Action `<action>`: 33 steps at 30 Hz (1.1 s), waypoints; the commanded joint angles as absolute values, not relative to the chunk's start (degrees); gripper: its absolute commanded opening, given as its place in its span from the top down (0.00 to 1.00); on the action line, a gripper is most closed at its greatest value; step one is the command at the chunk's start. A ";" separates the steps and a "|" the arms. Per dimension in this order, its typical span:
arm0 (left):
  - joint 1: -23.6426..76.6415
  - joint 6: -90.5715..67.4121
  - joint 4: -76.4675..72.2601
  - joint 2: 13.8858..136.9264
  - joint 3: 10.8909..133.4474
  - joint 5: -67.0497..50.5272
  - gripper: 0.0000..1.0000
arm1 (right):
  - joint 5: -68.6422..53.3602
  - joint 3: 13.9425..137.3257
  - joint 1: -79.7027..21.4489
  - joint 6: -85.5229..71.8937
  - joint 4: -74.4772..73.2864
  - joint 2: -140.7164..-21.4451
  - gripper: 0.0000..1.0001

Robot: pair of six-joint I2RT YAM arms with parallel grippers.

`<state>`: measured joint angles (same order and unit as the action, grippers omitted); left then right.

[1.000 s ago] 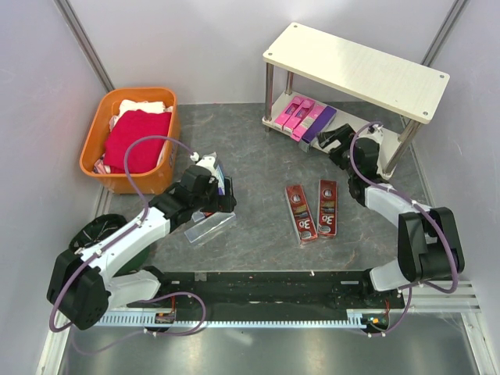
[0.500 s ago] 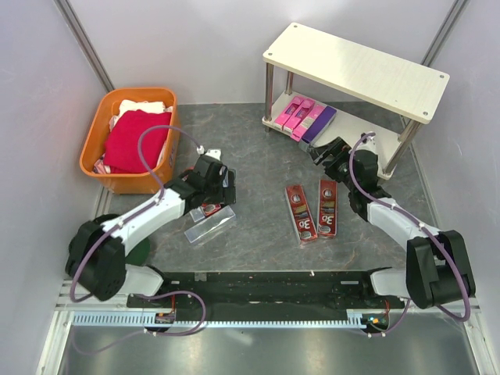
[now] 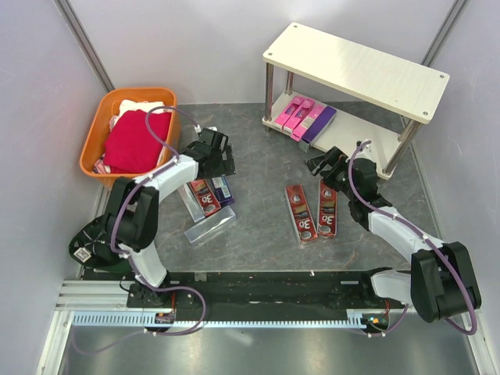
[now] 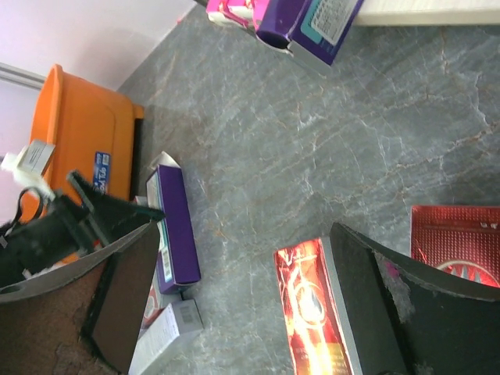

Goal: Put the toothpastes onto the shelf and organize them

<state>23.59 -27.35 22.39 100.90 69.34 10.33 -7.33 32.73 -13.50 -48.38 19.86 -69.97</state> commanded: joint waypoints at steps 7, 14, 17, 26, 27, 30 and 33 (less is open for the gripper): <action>22.50 -27.69 22.15 112.67 78.75 9.58 0.12 | -10.28 32.26 -13.80 -46.94 19.34 -69.00 0.02; 22.50 -28.39 20.92 114.17 78.14 6.77 0.49 | -9.76 31.64 -15.82 -44.65 15.30 -65.22 0.02; 22.41 -29.18 18.90 112.24 75.60 4.49 0.50 | -8.88 31.12 -17.31 -44.03 13.71 -63.81 0.02; 22.24 -37.07 8.28 99.78 67.25 -10.61 0.51 | -2.99 30.06 -25.47 -43.33 10.99 -58.36 0.02; 22.24 -38.05 7.13 98.89 66.63 -11.94 0.51 | -2.55 29.80 -26.18 -43.24 10.90 -57.92 0.02; 22.24 -42.44 2.04 95.90 64.25 -17.30 0.51 | -0.97 29.18 -29.00 -43.42 11.60 -56.34 0.02; 22.24 -46.57 -2.96 94.49 62.58 -21.87 0.52 | 0.17 29.18 -32.07 -43.59 12.48 -55.99 0.02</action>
